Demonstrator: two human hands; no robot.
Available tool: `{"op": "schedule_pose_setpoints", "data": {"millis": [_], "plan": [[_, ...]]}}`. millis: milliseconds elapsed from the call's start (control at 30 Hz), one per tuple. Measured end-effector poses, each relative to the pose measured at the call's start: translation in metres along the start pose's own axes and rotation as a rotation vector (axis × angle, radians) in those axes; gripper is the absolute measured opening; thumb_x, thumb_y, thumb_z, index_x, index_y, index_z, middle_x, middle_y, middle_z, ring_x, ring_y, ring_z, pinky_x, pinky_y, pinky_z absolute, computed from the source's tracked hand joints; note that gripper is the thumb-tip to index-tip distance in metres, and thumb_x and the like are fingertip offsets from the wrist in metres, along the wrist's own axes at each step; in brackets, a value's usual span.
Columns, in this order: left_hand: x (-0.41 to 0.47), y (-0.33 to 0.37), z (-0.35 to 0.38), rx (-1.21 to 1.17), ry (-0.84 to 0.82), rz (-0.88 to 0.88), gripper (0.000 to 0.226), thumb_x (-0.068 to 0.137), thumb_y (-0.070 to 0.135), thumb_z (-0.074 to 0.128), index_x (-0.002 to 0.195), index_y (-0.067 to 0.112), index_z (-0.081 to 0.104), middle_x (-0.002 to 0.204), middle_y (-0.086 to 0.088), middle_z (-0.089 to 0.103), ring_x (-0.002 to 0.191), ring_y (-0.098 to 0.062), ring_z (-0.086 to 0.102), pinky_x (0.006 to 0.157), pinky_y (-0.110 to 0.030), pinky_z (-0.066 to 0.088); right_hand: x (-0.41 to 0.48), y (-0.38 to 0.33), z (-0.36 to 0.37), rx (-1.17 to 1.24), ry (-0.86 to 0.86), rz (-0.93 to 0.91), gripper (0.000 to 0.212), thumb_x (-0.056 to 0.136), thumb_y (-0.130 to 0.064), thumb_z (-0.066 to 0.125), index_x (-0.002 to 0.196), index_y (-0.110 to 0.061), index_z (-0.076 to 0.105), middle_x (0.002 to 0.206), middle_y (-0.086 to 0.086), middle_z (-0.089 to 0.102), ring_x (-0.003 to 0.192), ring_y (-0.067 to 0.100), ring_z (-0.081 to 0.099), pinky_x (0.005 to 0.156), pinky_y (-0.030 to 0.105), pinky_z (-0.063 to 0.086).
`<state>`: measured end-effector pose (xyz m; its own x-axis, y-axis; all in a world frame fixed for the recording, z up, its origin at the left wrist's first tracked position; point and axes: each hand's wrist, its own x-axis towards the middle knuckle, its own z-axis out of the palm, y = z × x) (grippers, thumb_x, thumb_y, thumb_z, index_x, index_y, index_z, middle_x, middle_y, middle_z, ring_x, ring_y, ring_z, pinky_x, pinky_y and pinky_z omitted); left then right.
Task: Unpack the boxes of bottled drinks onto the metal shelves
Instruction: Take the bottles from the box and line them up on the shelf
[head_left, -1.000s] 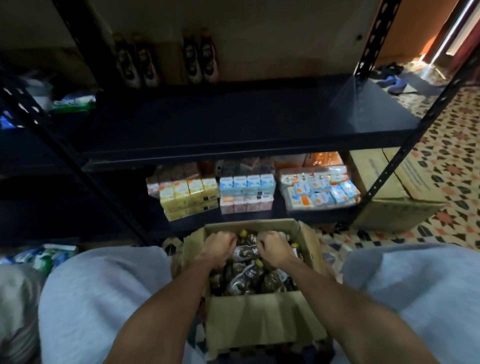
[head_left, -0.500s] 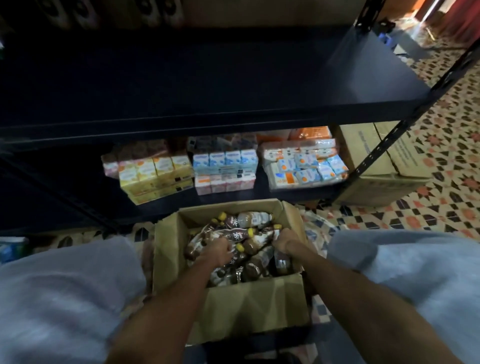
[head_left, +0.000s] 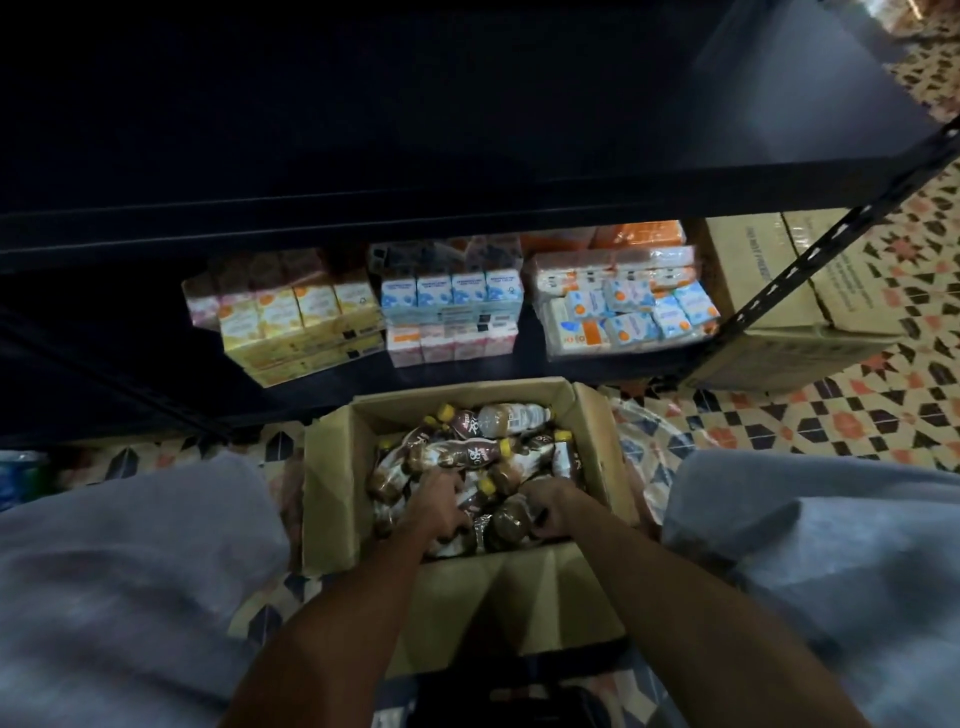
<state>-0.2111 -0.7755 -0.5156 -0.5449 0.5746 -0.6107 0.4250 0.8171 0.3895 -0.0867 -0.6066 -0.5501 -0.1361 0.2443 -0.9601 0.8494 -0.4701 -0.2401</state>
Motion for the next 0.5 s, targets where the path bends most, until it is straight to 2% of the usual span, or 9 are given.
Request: {"op": "schedule_pose_setpoints", "data": {"millis": [67, 133, 200, 267, 300, 367, 433, 500], "plan": [[-0.004, -0.003, 0.002, -0.065, -0.016, 0.044, 0.052, 0.065, 0.023, 0.091, 0.095, 0.025, 0.048, 0.106, 0.001, 0.053, 0.093, -0.016, 0.052, 0.072, -0.029, 0.045, -0.005, -0.003, 0.000, 0.030, -0.072, 0.062, 0.026, 0.087, -0.004, 0.059, 0.113, -0.006, 0.062, 0.110, 0.014, 0.063, 0.096, 0.028, 0.060, 0.056, 0.033, 0.055], [-0.007, -0.005, 0.004, -0.138, -0.025, 0.046, 0.054, 0.068, 0.018, 0.089, 0.092, 0.024, 0.041, 0.093, 0.003, 0.054, 0.081, -0.014, 0.050, 0.060, -0.025, 0.037, -0.033, -0.007, 0.005, 0.058, -0.094, 0.108, 0.015, 0.091, -0.015, 0.068, 0.101, -0.006, 0.063, 0.098, 0.011, 0.065, 0.087, 0.023, 0.061, 0.053, 0.030, 0.054], [-0.010, -0.005, 0.000, -0.187, -0.005, 0.055, 0.053, 0.070, 0.018, 0.088, 0.101, 0.023, 0.045, 0.095, 0.003, 0.058, 0.084, -0.013, 0.054, 0.066, -0.029, 0.045, -0.053, -0.007, 0.007, 0.094, -0.071, 0.100, 0.015, 0.091, -0.020, 0.071, 0.089, -0.010, 0.059, 0.088, 0.008, 0.061, 0.078, 0.018, 0.058, 0.053, 0.030, 0.052], [-0.013, -0.005, -0.005, -0.248, 0.012, 0.075, 0.061, 0.069, 0.030, 0.088, 0.119, 0.020, 0.054, 0.112, 0.005, 0.064, 0.100, -0.014, 0.060, 0.089, -0.036, 0.053, -0.057, -0.006, 0.008, 0.120, -0.082, 0.072, 0.016, 0.086, -0.018, 0.074, 0.090, -0.011, 0.060, 0.089, 0.007, 0.062, 0.082, 0.018, 0.059, 0.058, 0.029, 0.052], [-0.012, -0.006, -0.005, -0.288, 0.028, 0.075, 0.065, 0.067, 0.040, 0.087, 0.122, 0.022, 0.058, 0.114, 0.008, 0.066, 0.103, -0.013, 0.062, 0.094, -0.037, 0.053, -0.058, -0.005, 0.009, 0.142, -0.102, 0.061, 0.021, 0.081, -0.017, 0.077, 0.094, -0.011, 0.062, 0.092, 0.007, 0.065, 0.085, 0.018, 0.061, 0.058, 0.030, 0.053], [-0.011, -0.003, -0.007, -0.343, 0.074, 0.071, 0.059, 0.066, 0.054, 0.079, 0.114, 0.024, 0.062, 0.107, 0.009, 0.069, 0.100, -0.013, 0.066, 0.090, -0.034, 0.054, -0.058, -0.004, 0.011, 0.169, -0.170, 0.030, 0.042, 0.064, -0.016, 0.084, 0.102, -0.012, 0.066, 0.099, 0.008, 0.069, 0.090, 0.021, 0.066, 0.056, 0.029, 0.055], [-0.022, 0.014, -0.018, -0.361, 0.106, 0.104, 0.045, 0.075, 0.046, 0.074, 0.111, 0.021, 0.062, 0.105, 0.008, 0.067, 0.102, -0.017, 0.065, 0.087, -0.028, 0.051, -0.065, -0.008, 0.014, 0.117, -0.196, -0.037, 0.062, 0.047, -0.022, 0.085, 0.106, -0.013, 0.067, 0.104, 0.008, 0.070, 0.095, 0.022, 0.065, 0.060, 0.030, 0.054], [-0.033, 0.029, -0.029, -0.423, 0.118, 0.113, 0.034, 0.084, 0.030, 0.073, 0.112, 0.018, 0.060, 0.107, 0.006, 0.064, 0.104, -0.016, 0.062, 0.088, -0.025, 0.047, -0.081, -0.015, 0.022, 0.017, -0.156, -0.147, 0.073, 0.046, -0.025, 0.084, 0.115, -0.015, 0.063, 0.117, 0.008, 0.069, 0.106, 0.023, 0.064, 0.071, 0.032, 0.056]]}}
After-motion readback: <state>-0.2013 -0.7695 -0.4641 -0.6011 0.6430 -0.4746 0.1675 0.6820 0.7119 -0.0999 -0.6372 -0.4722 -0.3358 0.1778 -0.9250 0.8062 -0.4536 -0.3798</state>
